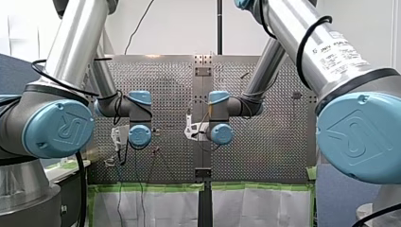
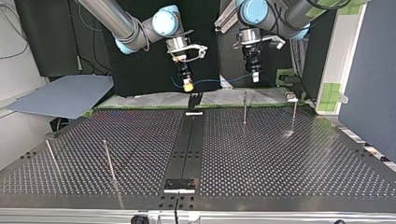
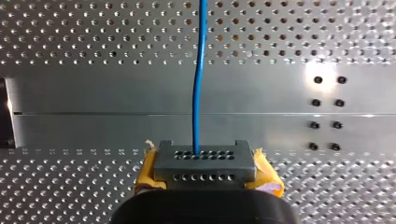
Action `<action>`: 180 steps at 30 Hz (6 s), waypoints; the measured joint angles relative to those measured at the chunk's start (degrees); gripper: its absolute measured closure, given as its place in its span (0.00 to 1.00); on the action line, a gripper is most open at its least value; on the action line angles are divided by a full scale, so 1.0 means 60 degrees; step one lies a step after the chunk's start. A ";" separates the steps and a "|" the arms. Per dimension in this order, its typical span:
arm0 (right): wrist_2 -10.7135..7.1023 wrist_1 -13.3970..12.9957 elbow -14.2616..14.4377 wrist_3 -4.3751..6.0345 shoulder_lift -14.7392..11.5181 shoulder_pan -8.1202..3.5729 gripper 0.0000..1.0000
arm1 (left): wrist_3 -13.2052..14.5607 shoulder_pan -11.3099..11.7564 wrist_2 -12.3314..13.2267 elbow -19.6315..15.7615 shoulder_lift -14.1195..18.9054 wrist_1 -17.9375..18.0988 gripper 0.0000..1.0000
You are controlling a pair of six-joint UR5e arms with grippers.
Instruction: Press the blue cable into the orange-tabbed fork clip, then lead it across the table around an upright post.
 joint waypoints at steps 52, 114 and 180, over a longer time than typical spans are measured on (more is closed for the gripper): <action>-0.0993 0.0523 -0.2657 -0.0099 0.3111 -0.0658 1.00 | -0.0486 0.1480 0.1580 0.1940 -0.3256 -0.0444 1.00; -0.1018 0.0915 -0.3306 -0.0433 0.3181 -0.0875 1.00 | -0.1057 0.2552 0.2725 0.3585 -0.4210 -0.1383 1.00; -0.1017 0.1192 -0.3462 -0.0526 0.3182 -0.1197 1.00 | -0.1359 0.2981 0.4578 0.1932 -0.3279 -0.2264 0.00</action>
